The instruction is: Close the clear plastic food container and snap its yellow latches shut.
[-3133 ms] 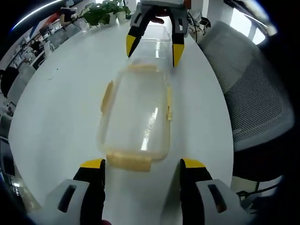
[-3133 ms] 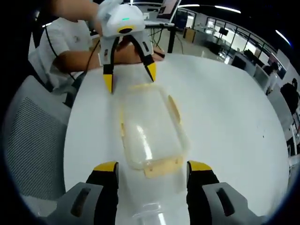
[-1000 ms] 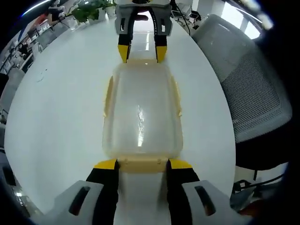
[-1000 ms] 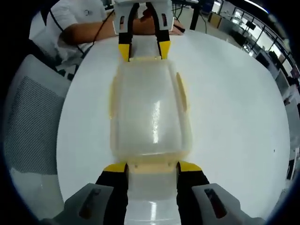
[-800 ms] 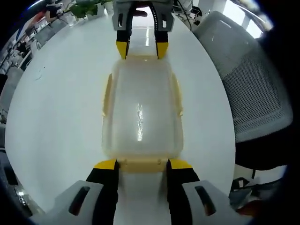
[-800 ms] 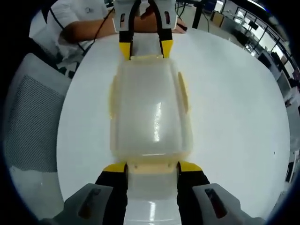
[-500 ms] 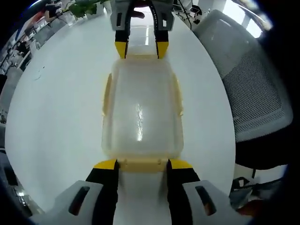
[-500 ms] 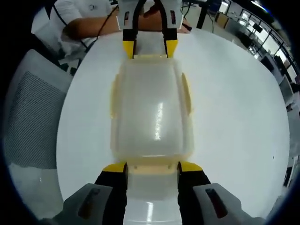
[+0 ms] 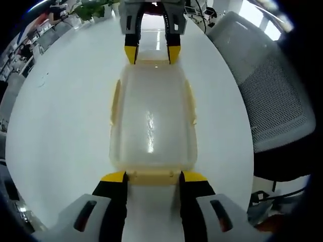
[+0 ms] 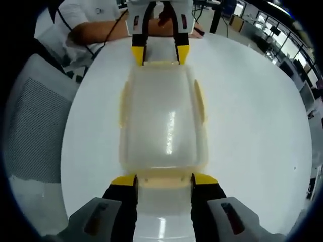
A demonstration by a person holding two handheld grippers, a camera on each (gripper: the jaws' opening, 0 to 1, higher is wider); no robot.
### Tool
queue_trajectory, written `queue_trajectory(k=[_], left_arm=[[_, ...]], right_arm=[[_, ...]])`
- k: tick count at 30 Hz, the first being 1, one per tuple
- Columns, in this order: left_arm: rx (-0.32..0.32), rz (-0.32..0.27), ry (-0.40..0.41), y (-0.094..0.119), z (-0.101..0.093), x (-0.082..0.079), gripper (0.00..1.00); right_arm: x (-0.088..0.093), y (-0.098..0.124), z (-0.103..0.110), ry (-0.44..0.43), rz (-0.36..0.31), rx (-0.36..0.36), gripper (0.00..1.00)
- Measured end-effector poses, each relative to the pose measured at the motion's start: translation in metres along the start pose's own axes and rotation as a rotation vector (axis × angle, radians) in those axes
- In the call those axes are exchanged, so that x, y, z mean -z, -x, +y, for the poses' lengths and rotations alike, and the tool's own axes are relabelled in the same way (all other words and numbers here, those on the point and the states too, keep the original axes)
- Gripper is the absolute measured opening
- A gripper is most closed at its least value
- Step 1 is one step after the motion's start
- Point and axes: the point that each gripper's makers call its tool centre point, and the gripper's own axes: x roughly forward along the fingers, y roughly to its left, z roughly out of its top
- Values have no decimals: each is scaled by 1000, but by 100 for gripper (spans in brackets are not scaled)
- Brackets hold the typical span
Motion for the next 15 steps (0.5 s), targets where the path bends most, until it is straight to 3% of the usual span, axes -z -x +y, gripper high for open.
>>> queue_trajectory(k=[5, 9, 15], left_arm=[[0, 13, 1, 0, 0, 1, 40], [-1, 4, 4, 0, 0, 1, 40], [-6, -37, 22, 1, 0, 2, 39]], right_arm=[[0, 0, 1, 10, 26, -8, 40], [1, 0, 1, -5, -10, -5, 40], [-1, -2, 0, -5, 25, -6, 39]])
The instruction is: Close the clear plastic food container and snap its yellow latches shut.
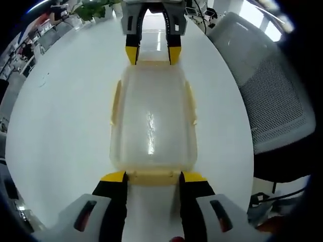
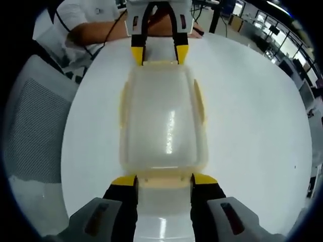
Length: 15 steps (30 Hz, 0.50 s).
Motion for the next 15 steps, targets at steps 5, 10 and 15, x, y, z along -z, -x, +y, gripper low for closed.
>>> queue_trajectory(k=[5, 10, 15], left_arm=[[-4, -10, 1, 0, -2, -1, 39], [-1, 6, -3, 1, -7, 0, 39], [-1, 19, -4, 5, -10, 0, 39]], right_arm=[[1, 1, 0, 9, -6, -4, 39], [-1, 3, 6, 15, -9, -10, 38], [-2, 7, 11, 17, -16, -16, 38]])
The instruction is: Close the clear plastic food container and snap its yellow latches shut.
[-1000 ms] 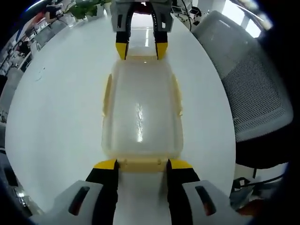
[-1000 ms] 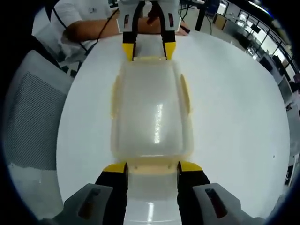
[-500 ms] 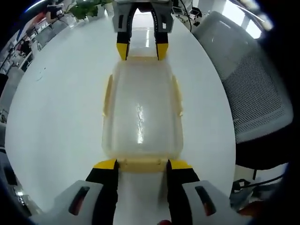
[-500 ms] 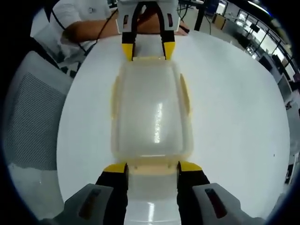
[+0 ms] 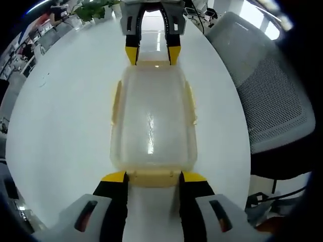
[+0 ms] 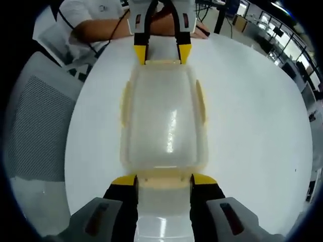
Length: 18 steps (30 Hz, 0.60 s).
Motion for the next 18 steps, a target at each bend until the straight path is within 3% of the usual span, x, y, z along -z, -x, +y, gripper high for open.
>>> queue_trajectory(k=[4, 18], left_arm=[[6, -25, 10, 9, -1, -5, 39], [-10, -17, 4, 27, -3, -16, 39]], right_arm=[[1, 7, 0, 4, -8, 1, 38], [-6, 30, 3, -11, -57, -11, 38]])
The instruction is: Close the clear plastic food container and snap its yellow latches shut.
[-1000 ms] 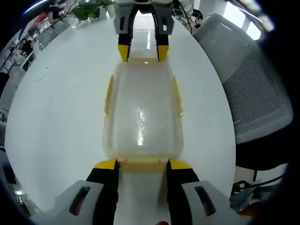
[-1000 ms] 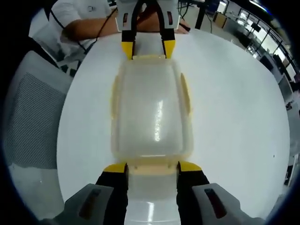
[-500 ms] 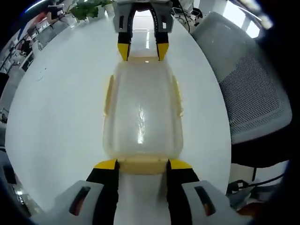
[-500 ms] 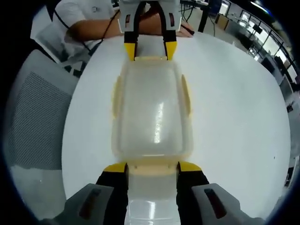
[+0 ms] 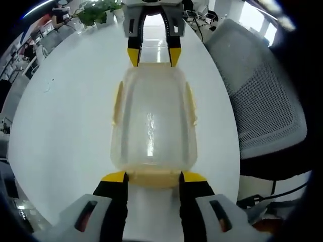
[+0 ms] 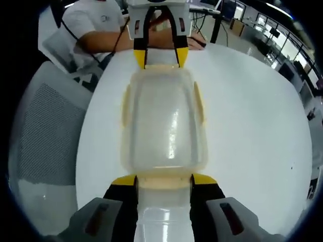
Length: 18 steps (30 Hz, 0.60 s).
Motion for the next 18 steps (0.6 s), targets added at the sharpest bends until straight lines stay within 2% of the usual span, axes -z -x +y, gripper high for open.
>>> queue_trajectory(k=[12, 18], left_arm=[[2, -20, -5, 17, 8, -14, 39], [8, -10, -8, 21, 8, -16, 39]], right_arm=[[-1, 20, -5, 1, -16, -6, 38], [-3, 25, -5, -2, -20, -7, 38]])
